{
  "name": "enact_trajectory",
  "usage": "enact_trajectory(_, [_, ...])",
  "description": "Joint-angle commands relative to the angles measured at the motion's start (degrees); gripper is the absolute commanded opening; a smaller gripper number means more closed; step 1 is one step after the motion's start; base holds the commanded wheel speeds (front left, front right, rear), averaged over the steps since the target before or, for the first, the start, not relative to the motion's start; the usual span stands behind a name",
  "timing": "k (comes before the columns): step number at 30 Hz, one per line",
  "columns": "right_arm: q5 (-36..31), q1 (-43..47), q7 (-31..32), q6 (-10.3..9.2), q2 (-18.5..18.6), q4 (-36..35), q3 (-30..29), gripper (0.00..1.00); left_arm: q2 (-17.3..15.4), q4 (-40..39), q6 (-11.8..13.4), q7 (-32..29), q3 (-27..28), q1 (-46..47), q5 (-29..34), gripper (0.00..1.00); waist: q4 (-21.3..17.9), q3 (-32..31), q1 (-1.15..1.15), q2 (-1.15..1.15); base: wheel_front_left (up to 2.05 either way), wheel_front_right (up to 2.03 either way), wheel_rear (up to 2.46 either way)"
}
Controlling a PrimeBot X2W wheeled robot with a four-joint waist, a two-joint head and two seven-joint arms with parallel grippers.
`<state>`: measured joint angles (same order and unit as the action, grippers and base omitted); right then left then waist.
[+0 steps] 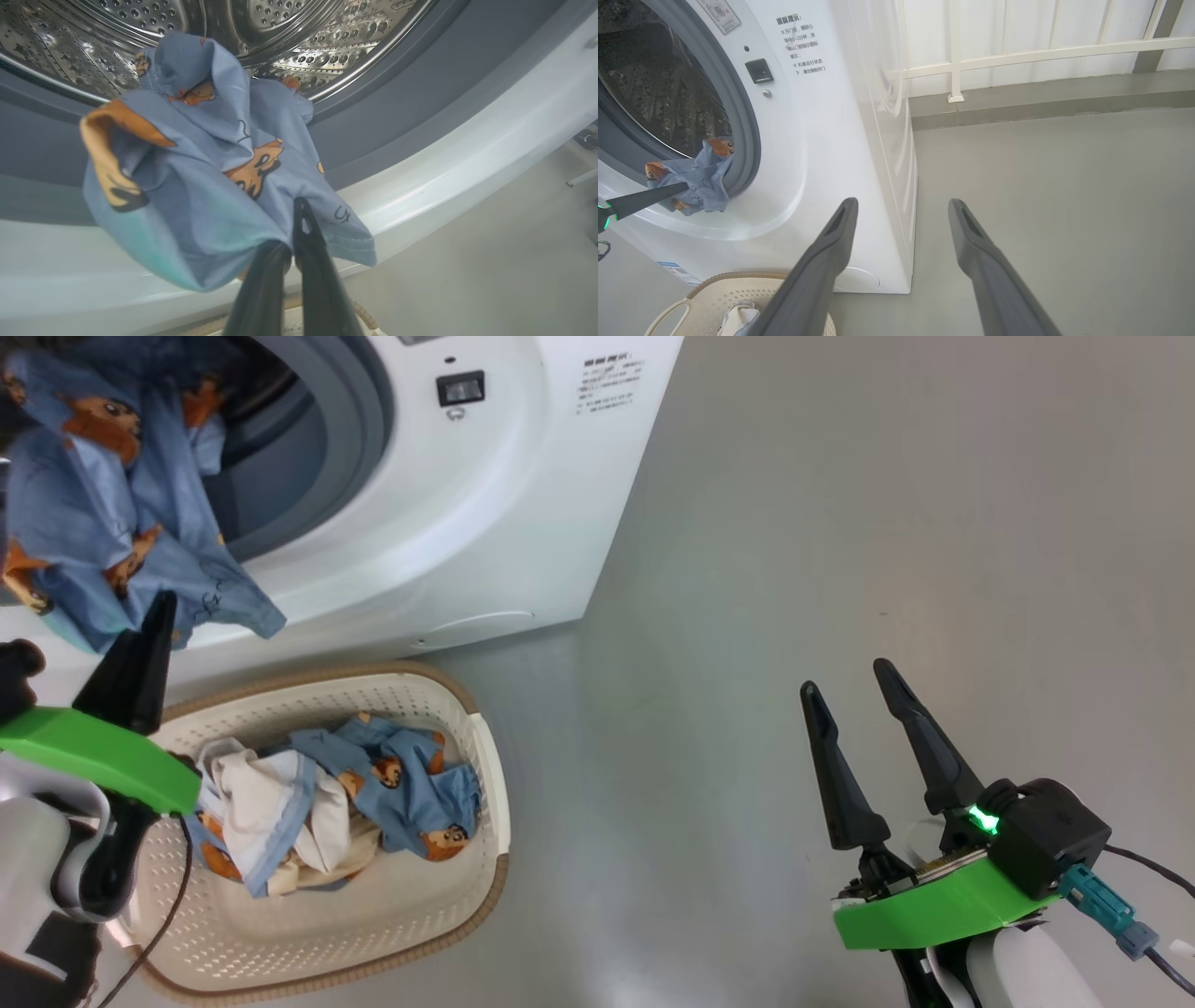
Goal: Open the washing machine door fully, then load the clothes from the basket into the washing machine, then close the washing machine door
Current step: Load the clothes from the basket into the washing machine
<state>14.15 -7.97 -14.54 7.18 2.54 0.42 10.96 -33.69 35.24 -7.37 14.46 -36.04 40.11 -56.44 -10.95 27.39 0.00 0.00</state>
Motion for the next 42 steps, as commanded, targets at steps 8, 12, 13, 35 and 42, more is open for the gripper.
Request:
enact_trajectory(8, [0.97, -0.89, -0.46, 0.31, 0.33, -0.28, 2.25, 1.00, -4.32, -3.58, -0.12, 0.53, 3.25, 0.99, 1.05, 0.00, -0.14, -1.25, 0.00, 0.00, 0.00, 0.00, 0.00])
enact_trajectory(12, [1.24, -0.03, -0.46, 0.31, 0.33, -1.81, 2.60, 1.00, -6.42, -2.54, -0.12, 0.48, 2.40, 4.92, 0.22, 0.00, -2.04, 1.32, 0.00, 0.00, 0.00, 0.00, 0.00])
enact_trajectory(13, [1.24, -0.03, -0.46, 0.31, 0.33, -1.81, 2.60, 1.00, -6.42, -2.54, -0.12, 0.48, 2.40, 4.92, 0.22, 0.00, -2.04, 1.32, 0.00, 0.00, 0.00, 0.00, 0.00])
enact_trajectory(35, [4.46, 3.71, -0.46, 0.31, 0.33, -9.70, 6.97, 1.00, -17.30, 3.54, 0.30, -12.13, 0.06, 29.54, -1.23, 0.00, -12.51, 12.28, 0.00, 0.00, 0.00, 0.00, 0.00])
enact_trajectory(42, [4.85, 4.45, -0.46, 0.31, 0.33, -10.19, 6.67, 1.00, -16.65, 8.02, 1.52, -22.39, -2.17, 34.20, -1.09, 1.00, -12.96, 12.26, 0.00, 0.00, 0.00, 0.00, 0.00])
